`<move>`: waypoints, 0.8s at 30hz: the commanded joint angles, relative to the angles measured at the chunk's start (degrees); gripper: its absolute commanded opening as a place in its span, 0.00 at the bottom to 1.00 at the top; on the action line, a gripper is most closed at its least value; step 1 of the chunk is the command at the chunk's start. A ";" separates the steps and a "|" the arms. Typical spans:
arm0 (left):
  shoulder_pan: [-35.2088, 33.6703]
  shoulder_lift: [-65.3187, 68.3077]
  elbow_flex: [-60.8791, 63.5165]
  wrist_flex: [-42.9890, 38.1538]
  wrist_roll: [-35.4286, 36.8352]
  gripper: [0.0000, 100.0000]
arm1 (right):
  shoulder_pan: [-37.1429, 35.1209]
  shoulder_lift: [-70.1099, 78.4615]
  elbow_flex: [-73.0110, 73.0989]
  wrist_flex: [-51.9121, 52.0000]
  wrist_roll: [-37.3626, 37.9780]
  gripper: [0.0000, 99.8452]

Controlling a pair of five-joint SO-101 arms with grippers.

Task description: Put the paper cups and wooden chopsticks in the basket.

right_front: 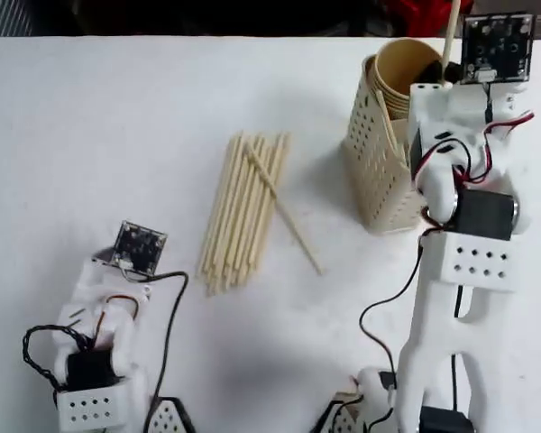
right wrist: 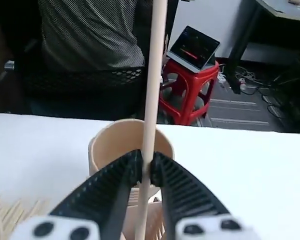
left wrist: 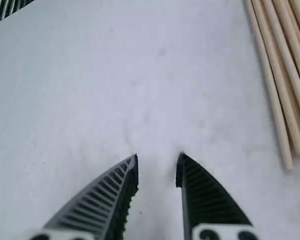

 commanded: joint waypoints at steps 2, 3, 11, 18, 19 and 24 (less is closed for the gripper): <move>0.57 -0.48 -0.18 0.18 -0.62 0.14 | 0.13 -3.74 9.05 -9.71 -0.62 0.02; 0.57 -0.48 -0.18 0.18 -0.62 0.14 | -0.13 -4.62 11.69 -11.65 -0.44 0.02; 0.57 -0.48 -0.18 0.18 -0.62 0.14 | -0.48 -12.70 20.84 -12.97 -0.26 0.17; 0.57 -0.48 -0.18 0.18 -0.62 0.14 | -2.15 -20.18 18.29 -0.57 5.36 0.25; 0.57 -0.48 -0.18 0.18 -0.62 0.14 | -2.77 -20.88 17.58 1.54 6.24 0.22; 0.57 -0.48 -0.18 0.18 -0.62 0.14 | -10.59 -21.49 8.88 16.40 7.12 0.15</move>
